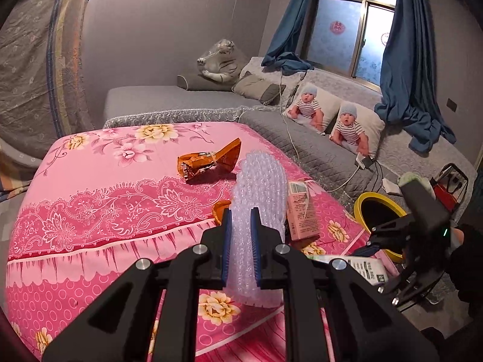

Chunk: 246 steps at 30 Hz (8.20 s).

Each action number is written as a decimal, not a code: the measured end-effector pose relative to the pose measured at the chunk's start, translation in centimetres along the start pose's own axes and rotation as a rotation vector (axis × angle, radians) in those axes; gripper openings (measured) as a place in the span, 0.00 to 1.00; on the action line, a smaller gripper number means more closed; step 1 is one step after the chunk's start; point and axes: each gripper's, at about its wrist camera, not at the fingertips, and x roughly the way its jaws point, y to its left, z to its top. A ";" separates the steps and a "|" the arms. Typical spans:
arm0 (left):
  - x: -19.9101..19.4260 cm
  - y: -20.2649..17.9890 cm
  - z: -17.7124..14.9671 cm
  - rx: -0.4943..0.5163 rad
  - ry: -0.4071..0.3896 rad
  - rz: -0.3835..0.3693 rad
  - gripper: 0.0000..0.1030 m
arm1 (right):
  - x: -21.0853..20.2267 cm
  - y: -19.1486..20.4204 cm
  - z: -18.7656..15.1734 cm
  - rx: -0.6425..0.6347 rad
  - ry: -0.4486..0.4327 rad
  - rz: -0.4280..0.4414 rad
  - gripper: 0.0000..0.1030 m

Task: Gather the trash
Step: 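Carry the foam sleeve and milk carton with both tools over the yellow bin, then open both tools to drop the sleeve and carton into the bin, then bring both tools back over the trash on the bed, then grasp the torn pink box with the right tool while the left tool grasps the white tube, then carry the pink box and white tube with both tools over the yellow bin, then open both tools to drop the tube and pink box into the bin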

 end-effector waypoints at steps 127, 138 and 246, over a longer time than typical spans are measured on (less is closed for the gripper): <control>5.2 1.3 -7.0 -0.126 0.188 0.284 0.92 | 2.9 -8.6 5.3 0.603 -0.260 -0.307 0.92; 6.1 0.7 -7.0 -0.122 0.219 0.280 0.92 | 4.6 -9.8 5.2 0.667 -0.225 -0.216 0.60; 17.8 -33.1 0.9 0.300 0.076 -0.281 0.33 | -14.9 -16.9 -25.6 1.127 -0.560 -0.655 0.59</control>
